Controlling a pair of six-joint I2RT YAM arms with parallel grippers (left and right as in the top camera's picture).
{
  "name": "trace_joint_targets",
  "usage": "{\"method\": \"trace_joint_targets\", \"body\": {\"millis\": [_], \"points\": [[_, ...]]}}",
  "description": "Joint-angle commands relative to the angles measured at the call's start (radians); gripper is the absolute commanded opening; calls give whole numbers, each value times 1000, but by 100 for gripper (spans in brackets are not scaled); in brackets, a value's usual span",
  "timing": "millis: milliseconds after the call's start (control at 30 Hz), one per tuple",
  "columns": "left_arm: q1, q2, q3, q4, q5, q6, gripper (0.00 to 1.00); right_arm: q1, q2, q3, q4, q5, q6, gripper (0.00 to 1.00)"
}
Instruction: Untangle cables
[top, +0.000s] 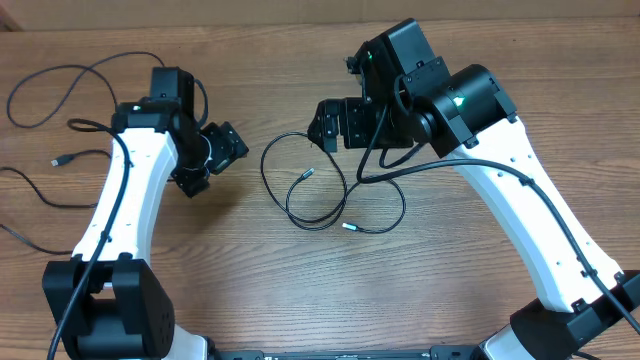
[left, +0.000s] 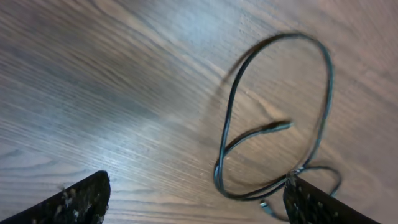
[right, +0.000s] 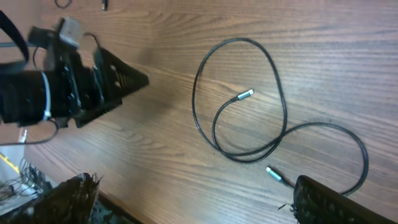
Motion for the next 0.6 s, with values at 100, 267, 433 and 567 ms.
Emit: {"method": "trace_joint_targets", "body": {"millis": [100, 267, 433, 567], "points": [[-100, 5, -124, 61, 3, 47, 88, -53, -17, 10, 6, 31, 50, 100], [-170, 5, -234, 186, 3, 16, 85, -155, -17, 10, -36, 31, 50, 100], [-206, 5, -320, 330, 62, 12, 57, -248, -17, 10, -105, 31, 49, 100], [-217, 5, -348, 379, 47, -68, 48, -292, -17, 10, -118, 31, 49, 100]]}}
